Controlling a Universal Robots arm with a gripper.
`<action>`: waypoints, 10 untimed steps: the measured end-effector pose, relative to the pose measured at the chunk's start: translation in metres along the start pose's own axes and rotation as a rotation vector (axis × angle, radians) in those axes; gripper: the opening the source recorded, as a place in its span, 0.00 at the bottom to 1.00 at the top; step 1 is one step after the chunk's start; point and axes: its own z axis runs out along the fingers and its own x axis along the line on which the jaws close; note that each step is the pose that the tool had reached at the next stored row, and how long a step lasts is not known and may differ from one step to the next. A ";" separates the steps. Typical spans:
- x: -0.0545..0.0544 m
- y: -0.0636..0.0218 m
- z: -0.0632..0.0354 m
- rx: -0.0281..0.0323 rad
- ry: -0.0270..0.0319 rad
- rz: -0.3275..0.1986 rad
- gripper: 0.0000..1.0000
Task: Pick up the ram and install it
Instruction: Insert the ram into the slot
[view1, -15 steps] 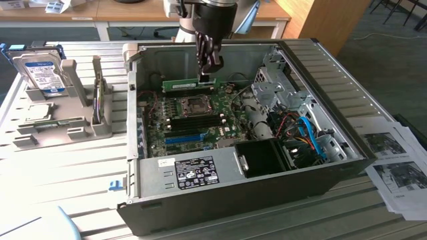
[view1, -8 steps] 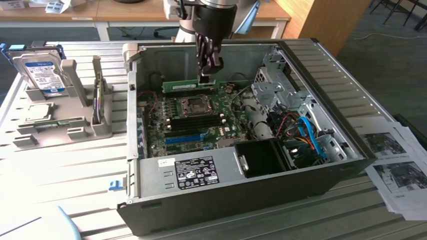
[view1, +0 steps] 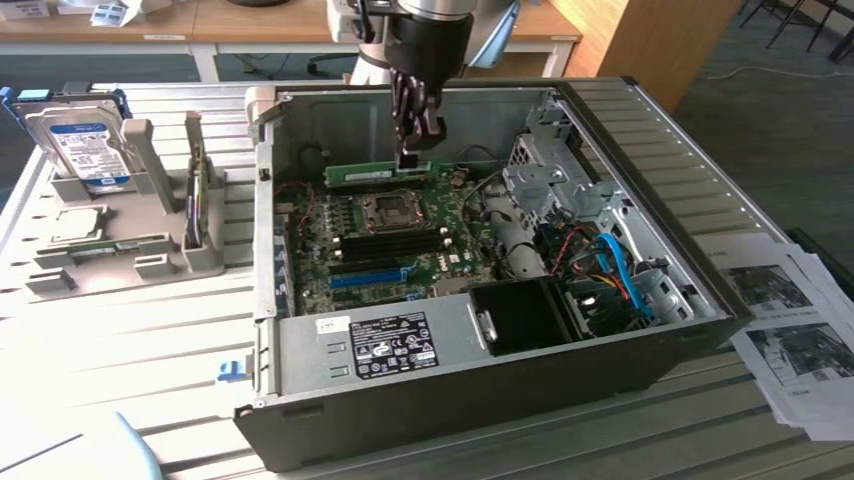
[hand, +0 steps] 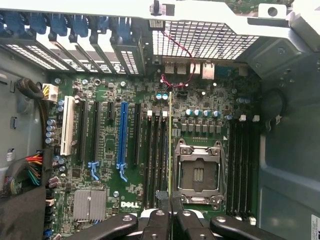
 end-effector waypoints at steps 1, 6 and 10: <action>0.000 0.0000 0.0004 0.0000 -0.0001 0.000 0.11; 0.000 -0.0001 0.0023 0.0000 -0.0001 0.000 0.11; 0.000 -0.0002 0.0038 0.0000 0.0000 0.000 0.11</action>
